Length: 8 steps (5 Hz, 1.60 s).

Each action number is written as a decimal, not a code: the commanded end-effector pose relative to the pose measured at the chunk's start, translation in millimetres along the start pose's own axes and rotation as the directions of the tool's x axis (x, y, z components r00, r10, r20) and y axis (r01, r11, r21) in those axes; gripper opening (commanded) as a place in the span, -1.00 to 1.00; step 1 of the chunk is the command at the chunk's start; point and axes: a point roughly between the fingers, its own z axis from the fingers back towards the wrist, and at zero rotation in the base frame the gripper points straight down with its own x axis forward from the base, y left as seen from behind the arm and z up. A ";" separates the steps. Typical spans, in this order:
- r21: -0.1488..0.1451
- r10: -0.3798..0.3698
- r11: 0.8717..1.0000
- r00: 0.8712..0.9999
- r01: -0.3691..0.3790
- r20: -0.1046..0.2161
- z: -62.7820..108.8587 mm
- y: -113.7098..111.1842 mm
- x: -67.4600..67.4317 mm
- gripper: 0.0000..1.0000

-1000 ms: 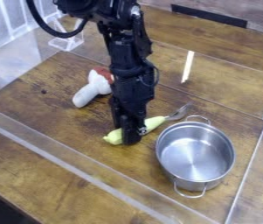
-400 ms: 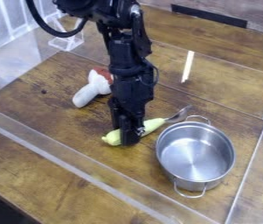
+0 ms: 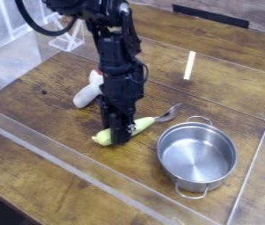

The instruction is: Move the green spoon to the left

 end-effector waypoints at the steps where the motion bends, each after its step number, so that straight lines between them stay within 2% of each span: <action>1: 0.085 0.024 0.996 0.994 -0.034 0.107 60.1 3.5 10.1 -1.00; 2: 0.119 0.095 0.986 0.984 -0.113 0.151 93.4 15.4 10.3 -1.00; 4: 0.190 0.175 0.959 0.965 -0.212 0.194 123.1 60.3 -6.0 -1.00; 5: 0.194 0.226 0.944 0.951 -0.267 0.209 117.1 71.2 -17.7 -1.00; 7: 0.171 0.335 0.910 0.913 -0.378 0.232 84.5 100.9 -36.4 -1.00; 8: 0.158 0.362 0.901 0.901 -0.404 0.238 91.0 119.4 -37.5 -1.00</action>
